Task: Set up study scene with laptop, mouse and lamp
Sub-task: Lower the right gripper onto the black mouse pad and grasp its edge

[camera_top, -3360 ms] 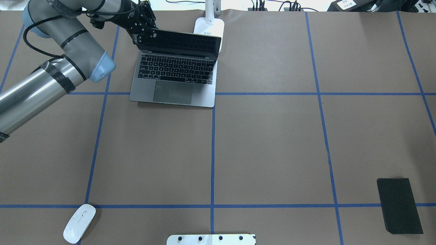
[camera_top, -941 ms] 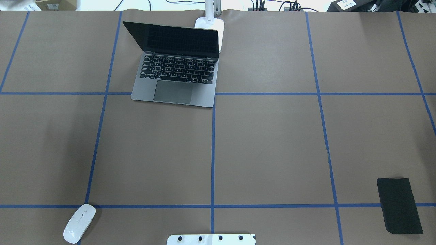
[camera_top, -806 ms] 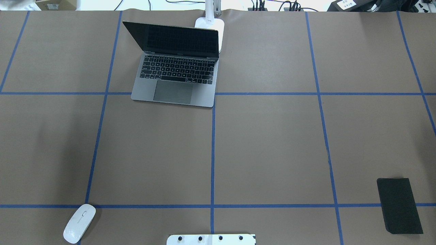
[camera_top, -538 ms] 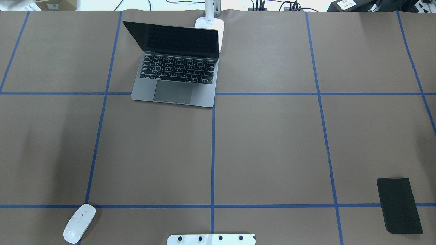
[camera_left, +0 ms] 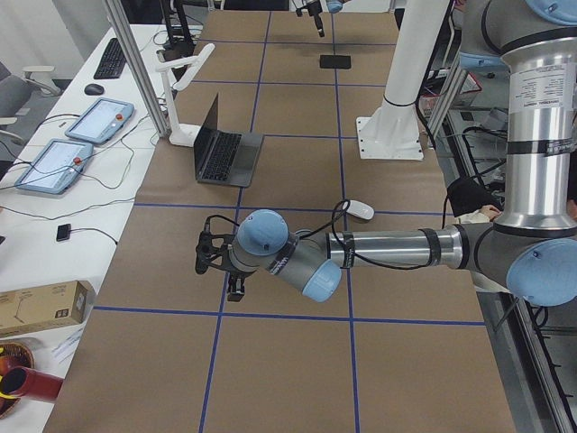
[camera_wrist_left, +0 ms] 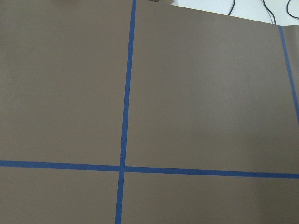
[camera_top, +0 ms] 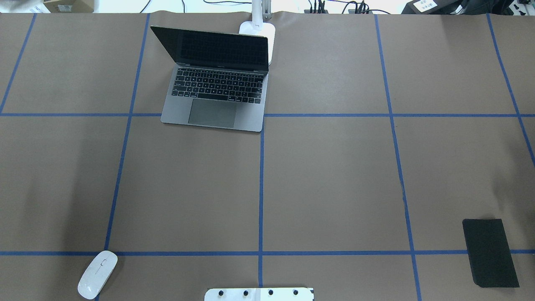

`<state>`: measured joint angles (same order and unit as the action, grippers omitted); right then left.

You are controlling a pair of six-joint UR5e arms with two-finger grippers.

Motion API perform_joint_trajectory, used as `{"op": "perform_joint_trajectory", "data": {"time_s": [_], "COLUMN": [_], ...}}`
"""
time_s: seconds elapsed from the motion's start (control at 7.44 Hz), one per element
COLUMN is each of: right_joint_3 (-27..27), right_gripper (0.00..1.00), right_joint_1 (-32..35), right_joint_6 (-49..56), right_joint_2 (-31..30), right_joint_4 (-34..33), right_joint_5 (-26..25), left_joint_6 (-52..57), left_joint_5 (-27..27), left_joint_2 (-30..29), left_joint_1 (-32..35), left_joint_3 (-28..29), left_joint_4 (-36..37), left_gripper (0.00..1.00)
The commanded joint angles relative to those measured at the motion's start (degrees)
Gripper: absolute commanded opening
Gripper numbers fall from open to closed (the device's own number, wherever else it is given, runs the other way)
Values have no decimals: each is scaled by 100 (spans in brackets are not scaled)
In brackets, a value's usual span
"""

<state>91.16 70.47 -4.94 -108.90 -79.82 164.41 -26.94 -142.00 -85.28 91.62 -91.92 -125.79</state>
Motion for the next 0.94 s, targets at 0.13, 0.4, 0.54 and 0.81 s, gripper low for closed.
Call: {"op": "perform_joint_trajectory", "data": {"time_s": [0.13,0.4,0.54,0.81], "right_joint_3": [7,-28,-46,-72], "right_gripper": [100,100,100,99], "right_joint_1": [-796,-1245,-1307,-1369], "right_joint_6": [-270,-279,-288,-410], "right_joint_2": [53,386,396,475], "right_joint_4": [2,-7,-25,-208], "right_joint_5": [65,39,21,-31], "left_joint_6": [198,321,330,330], "left_joint_5": [-82,-91,-91,-100], "left_joint_2": [82,73,73,82], "left_joint_1": [5,13,22,40], "left_joint_3": [-106,-106,-106,-115], "left_joint_4": [10,19,10,10], "left_gripper": [100,100,100,100]}}
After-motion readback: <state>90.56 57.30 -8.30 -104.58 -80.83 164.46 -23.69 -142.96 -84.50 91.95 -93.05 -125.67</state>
